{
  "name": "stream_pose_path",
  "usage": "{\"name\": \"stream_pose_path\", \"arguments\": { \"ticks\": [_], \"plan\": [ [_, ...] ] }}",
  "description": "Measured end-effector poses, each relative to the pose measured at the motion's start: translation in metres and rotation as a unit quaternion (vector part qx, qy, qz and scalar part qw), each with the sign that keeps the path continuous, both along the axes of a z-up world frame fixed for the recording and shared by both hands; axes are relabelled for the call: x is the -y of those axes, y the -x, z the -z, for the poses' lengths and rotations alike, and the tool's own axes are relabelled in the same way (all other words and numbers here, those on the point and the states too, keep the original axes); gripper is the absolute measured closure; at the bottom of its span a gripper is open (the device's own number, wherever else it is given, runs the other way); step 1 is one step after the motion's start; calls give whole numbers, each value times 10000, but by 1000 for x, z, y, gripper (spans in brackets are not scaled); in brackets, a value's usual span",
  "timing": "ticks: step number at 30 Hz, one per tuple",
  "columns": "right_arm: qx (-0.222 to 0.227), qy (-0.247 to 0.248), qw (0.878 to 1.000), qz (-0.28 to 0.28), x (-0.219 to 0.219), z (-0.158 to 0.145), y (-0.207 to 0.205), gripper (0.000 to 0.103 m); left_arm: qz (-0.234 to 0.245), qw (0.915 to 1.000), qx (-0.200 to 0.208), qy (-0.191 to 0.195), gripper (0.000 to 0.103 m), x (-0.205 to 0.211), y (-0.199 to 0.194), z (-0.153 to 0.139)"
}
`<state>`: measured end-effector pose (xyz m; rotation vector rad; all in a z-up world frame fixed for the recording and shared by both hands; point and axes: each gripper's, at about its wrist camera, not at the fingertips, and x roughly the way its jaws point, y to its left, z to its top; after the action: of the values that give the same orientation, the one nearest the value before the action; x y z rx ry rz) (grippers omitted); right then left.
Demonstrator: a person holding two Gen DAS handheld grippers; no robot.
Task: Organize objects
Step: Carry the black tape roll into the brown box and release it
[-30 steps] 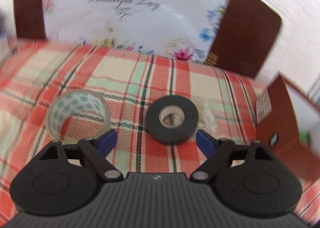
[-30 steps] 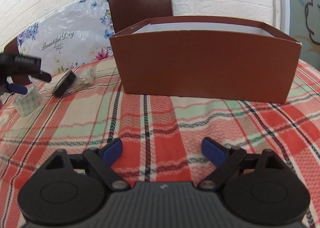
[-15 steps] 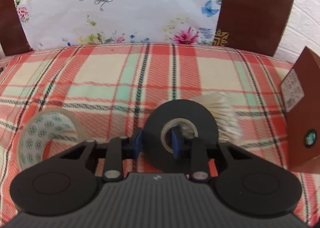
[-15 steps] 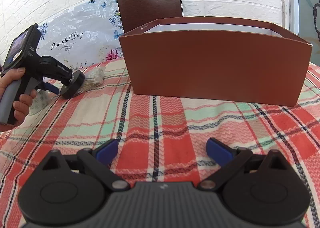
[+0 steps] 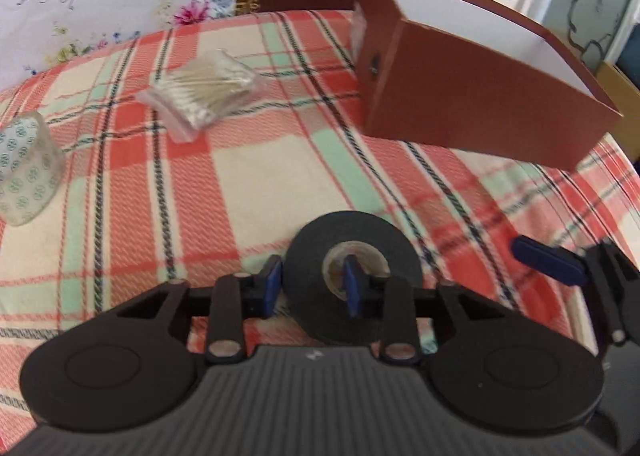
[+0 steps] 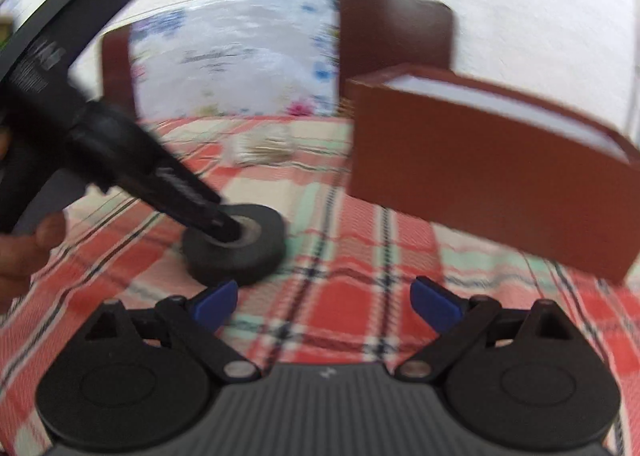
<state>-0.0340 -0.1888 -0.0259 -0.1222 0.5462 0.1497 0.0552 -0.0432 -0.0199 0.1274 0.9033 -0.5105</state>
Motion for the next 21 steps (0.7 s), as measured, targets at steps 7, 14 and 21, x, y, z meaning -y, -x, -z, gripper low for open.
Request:
{"name": "stream_pose_path", "arguments": {
  "ticks": [7, 14, 21],
  "plan": [
    [-362, 320, 9974, -534, -27, 1, -20, 20, 138, 9999, -33, 42, 70, 4, 2, 1],
    [-120, -319, 9991, -264, -11, -13, -22, 26, 472, 9972, 446, 380, 72, 25, 2, -47],
    [1117, -16, 9918, 624, 33, -68, -48, 26, 795, 9847, 1395, 674, 72, 100, -29, -103]
  ]
}}
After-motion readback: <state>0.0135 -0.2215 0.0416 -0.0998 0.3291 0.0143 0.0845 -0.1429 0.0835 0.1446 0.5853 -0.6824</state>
